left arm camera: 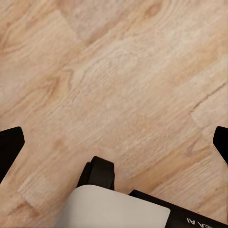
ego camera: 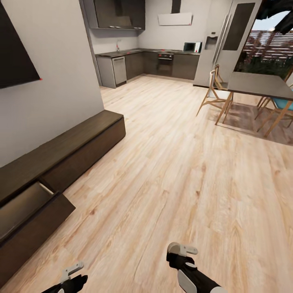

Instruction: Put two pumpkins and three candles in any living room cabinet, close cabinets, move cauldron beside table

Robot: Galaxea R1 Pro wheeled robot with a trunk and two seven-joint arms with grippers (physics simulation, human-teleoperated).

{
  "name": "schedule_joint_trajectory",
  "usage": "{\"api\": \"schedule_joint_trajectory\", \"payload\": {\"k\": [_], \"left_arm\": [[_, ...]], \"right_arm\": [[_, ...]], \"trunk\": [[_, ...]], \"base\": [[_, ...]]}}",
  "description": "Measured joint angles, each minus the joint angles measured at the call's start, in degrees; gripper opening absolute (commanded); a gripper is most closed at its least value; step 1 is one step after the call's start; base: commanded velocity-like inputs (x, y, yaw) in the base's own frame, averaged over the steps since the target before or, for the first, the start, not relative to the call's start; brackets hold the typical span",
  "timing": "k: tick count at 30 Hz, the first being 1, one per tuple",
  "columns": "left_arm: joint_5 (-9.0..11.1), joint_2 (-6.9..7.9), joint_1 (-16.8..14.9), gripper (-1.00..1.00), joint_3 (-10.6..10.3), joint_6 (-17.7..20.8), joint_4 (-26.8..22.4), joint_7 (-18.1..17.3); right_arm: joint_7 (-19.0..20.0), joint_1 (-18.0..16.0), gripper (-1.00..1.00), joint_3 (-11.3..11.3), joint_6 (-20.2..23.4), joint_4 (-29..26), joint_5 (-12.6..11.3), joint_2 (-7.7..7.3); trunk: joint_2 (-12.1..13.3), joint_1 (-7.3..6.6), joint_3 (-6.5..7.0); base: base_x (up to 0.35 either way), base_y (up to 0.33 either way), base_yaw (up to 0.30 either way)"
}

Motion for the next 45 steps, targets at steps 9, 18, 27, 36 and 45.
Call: {"api": "schedule_joint_trajectory", "payload": {"k": [9,18,27,36,45], "left_arm": [[0.01,0.00,0.00,1.00,-0.08,0.00,0.01,0.00],[0.00,0.00,0.01,1.00,-0.67,0.00,0.00,0.04],[0.00,0.00,0.00,1.00,-0.70,0.00,0.00,0.04],[0.08,0.00,0.00,1.00,-0.70,0.00,0.00,0.04],[0.03,0.00,0.00,1.00,-0.70,0.00,0.00,0.04]], "right_arm": [[-0.22,0.00,-1.00,0.00,-0.02,0.00,0.02,0.00],[-0.52,-0.01,-1.00,0.00,-0.03,0.00,0.02,0.00],[-0.54,0.00,-1.00,0.00,-0.03,0.00,0.02,-0.01],[-0.54,0.00,-1.00,0.00,-0.03,0.00,0.02,-0.01],[-0.48,0.00,-1.00,0.00,0.02,0.00,0.01,-0.01]], "trunk": [[0.00,0.00,0.07],[0.00,0.02,0.58],[0.00,0.02,1.05],[0.00,0.02,1.48],[0.00,0.01,1.89]], "base": [[0.213,-0.090,0.063],[0.128,-0.114,0.229],[0.004,-0.005,0.246],[0.000,0.000,0.260],[0.071,0.000,0.264]]}}
